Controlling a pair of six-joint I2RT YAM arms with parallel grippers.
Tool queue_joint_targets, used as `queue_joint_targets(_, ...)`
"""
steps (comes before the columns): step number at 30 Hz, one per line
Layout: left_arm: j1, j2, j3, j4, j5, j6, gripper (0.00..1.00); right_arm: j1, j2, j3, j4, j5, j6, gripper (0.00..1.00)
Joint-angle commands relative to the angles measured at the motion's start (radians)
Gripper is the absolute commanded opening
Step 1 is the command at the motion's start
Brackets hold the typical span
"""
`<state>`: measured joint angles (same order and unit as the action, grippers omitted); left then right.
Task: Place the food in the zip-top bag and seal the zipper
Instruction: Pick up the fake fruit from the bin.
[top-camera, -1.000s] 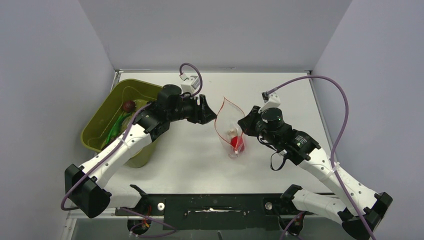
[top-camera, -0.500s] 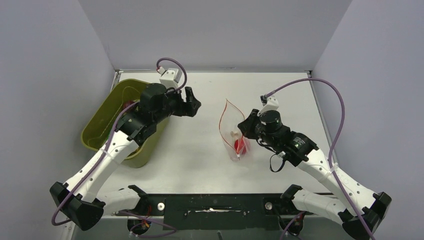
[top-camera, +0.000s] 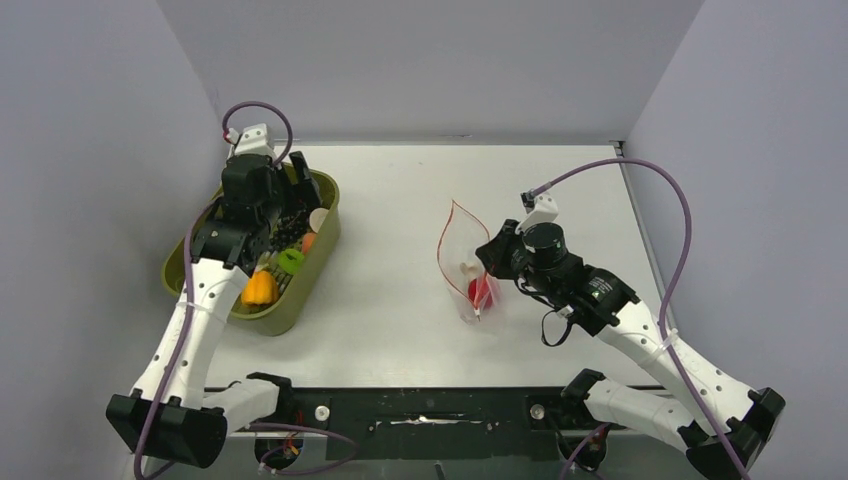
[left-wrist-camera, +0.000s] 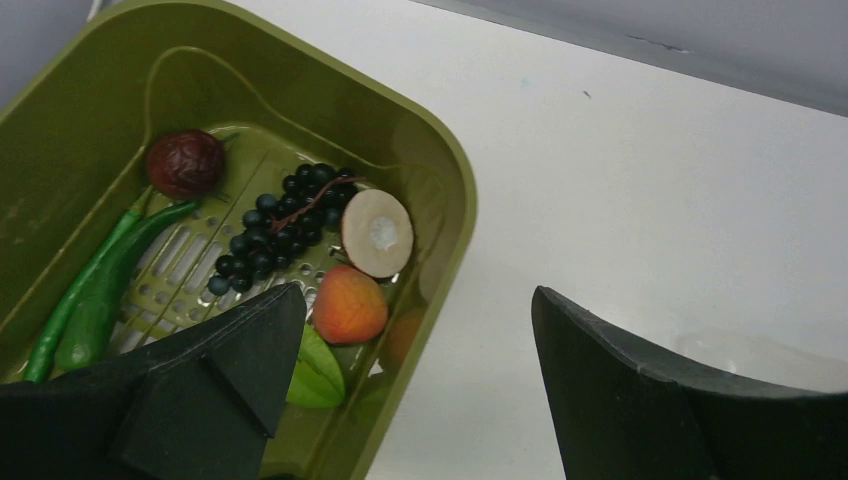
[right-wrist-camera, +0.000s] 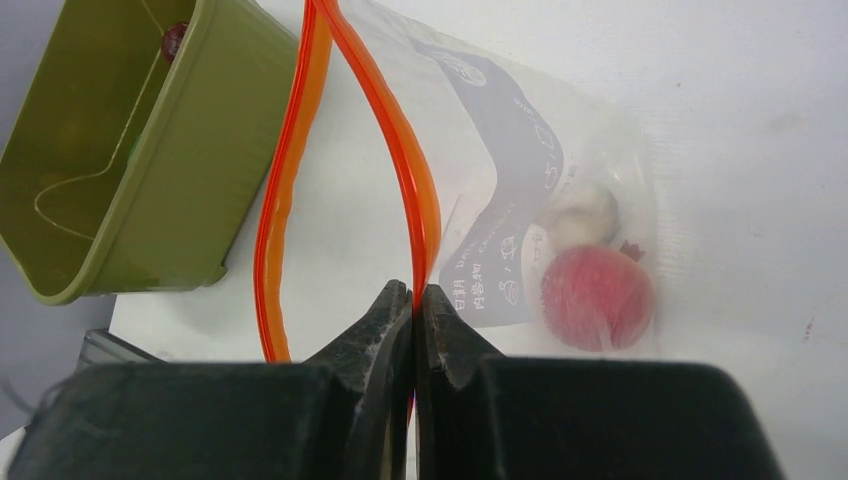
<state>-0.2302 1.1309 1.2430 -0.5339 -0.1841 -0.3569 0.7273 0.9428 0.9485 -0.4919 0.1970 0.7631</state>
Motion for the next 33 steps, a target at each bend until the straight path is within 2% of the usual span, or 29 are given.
queue_joint_targets(1, 0.075, 0.027, 0.033, -0.004, -0.060, 0.001, 0.83, -0.003, -0.016, 0.016, 0.061, -0.009, -0.033, 0.00)
queue_joint_targets(10, 0.225, 0.088, -0.094, 0.079, -0.043, 0.039, 0.78, -0.003, -0.025, 0.027, 0.046, -0.007, -0.044, 0.00)
queue_joint_targets(16, 0.312, 0.177, -0.145, 0.185, 0.084, 0.036, 0.72, -0.005, -0.009, 0.053, 0.023, -0.013, -0.059, 0.00)
queue_joint_targets(19, 0.319, 0.244, -0.148, 0.231, 0.121, 0.032, 0.67, -0.006, 0.011, 0.076, 0.011, -0.011, -0.068, 0.00)
queue_joint_targets(24, 0.321, 0.364, -0.134, 0.327, 0.228, 0.061, 0.64, -0.006, 0.039, 0.094, 0.010, -0.008, -0.067, 0.00)
queue_joint_targets(33, 0.321, 0.545, -0.015, 0.382, 0.338, 0.097, 0.61, -0.008, 0.094, 0.123, 0.018, -0.009, -0.063, 0.00)
